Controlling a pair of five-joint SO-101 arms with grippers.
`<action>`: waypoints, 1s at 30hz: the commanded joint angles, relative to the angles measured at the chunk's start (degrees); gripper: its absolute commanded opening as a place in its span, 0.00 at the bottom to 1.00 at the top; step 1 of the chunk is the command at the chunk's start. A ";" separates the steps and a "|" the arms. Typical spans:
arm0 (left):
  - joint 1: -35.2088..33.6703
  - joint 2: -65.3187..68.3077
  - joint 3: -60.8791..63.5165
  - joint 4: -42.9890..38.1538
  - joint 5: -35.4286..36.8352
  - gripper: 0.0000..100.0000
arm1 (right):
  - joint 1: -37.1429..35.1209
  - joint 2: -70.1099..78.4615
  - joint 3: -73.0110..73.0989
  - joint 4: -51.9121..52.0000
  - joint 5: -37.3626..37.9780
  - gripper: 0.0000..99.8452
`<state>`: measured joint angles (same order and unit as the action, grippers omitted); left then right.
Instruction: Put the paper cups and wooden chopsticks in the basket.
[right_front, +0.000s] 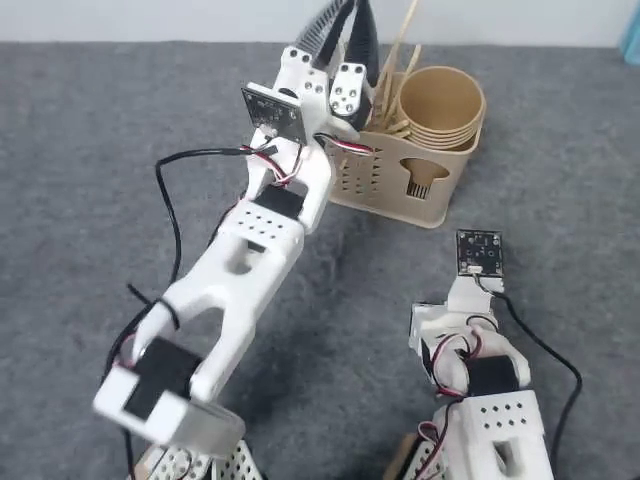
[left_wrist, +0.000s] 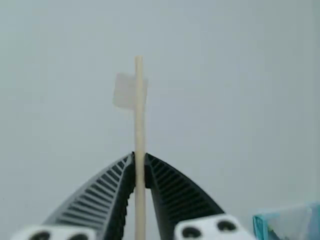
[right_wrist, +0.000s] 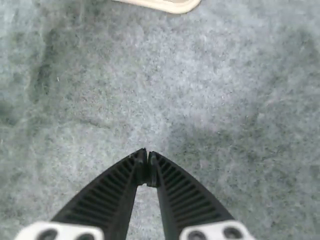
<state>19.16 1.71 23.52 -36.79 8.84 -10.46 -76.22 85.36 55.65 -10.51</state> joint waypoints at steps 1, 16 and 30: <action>-1.41 4.31 0.22 -5.80 -1.14 0.01 | 0.66 -1.01 -0.18 -1.27 1.58 0.01; -2.73 -10.81 10.77 12.66 4.04 0.17 | 0.66 -1.01 -0.18 -1.54 1.85 0.01; -10.46 -59.87 18.59 51.60 7.65 0.13 | 0.31 -1.01 -0.09 -1.01 1.49 0.01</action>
<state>11.34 -41.63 39.34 3.21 15.43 -10.29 -76.22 85.36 55.56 -9.89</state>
